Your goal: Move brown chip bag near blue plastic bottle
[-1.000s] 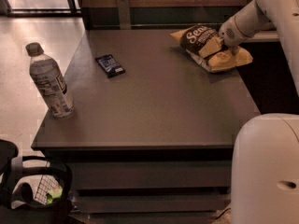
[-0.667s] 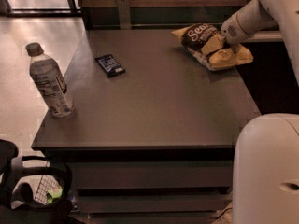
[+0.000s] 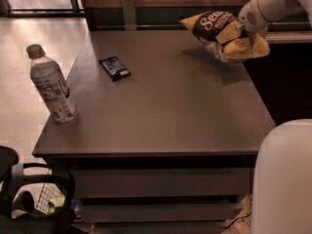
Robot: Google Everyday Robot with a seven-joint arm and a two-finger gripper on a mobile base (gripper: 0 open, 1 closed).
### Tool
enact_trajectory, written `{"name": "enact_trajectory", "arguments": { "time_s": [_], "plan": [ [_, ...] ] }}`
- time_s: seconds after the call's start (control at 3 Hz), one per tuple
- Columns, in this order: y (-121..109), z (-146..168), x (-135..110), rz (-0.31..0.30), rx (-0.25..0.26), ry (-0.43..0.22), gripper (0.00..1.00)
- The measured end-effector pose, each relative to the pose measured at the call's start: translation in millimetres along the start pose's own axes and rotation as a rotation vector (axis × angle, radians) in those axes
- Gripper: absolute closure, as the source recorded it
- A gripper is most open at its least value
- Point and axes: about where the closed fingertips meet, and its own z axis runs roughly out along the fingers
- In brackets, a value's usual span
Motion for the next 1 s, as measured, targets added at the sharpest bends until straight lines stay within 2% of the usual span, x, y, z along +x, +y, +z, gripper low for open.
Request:
{"name": "enact_trajectory", "arguments": {
  "time_s": [0.33, 0.67, 1.0],
  "plan": [
    [15, -16, -11, -0.039, -0.020, -0.039, 1.00],
    [40, -19, -19, -0.073, -0.075, -0.066, 1.00],
    [74, -31, -32, -0.126, -0.103, -0.089, 1.00]
  ]
}}
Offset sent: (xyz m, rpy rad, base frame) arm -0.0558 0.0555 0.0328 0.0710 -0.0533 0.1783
